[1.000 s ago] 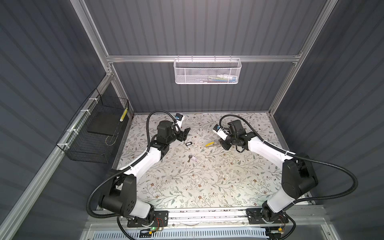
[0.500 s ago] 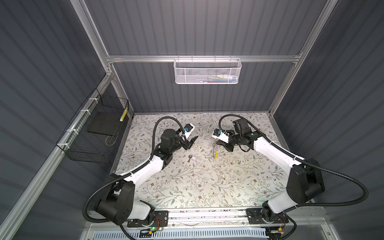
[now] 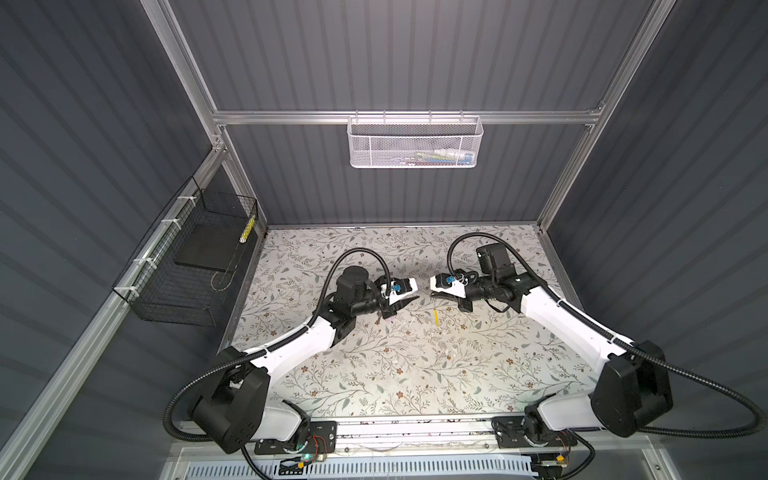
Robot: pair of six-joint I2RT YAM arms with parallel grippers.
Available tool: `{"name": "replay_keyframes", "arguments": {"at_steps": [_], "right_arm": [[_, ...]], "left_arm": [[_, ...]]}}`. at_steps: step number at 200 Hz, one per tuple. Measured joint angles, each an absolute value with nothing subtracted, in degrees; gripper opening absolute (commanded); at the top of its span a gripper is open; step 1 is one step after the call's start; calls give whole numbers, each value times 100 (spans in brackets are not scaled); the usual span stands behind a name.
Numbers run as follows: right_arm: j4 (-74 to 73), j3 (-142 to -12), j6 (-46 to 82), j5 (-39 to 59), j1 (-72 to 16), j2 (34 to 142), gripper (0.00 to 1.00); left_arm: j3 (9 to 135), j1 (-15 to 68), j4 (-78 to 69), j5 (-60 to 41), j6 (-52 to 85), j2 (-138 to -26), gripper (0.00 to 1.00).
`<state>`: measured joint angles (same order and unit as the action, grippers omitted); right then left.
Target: Put the keys on the keyring
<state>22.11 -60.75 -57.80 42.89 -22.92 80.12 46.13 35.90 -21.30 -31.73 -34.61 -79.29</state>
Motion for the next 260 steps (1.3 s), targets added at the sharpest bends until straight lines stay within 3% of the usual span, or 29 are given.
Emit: {"name": "replay_keyframes", "arguments": {"at_steps": [110,181,212,260], "right_arm": [[1448,-5586,-5725,5262,-2246,7662,0],[1367,-5537,-5697,5363,-2241,7655,0],[1367,-5513,-5686,5330,-2187,7640,0],[1334,-5424,-5682,5308,-2147,7609,6]], "left_arm": [[5050,4056,-1149,-3409,-4224,-7898,30],[5262,4101,-1092,-3297,-4342,-8014,18],[5369,4115,-862,-3175,-4425,-8093,0],[5439,4132,-742,-3107,-4528,-8167,0]]}}
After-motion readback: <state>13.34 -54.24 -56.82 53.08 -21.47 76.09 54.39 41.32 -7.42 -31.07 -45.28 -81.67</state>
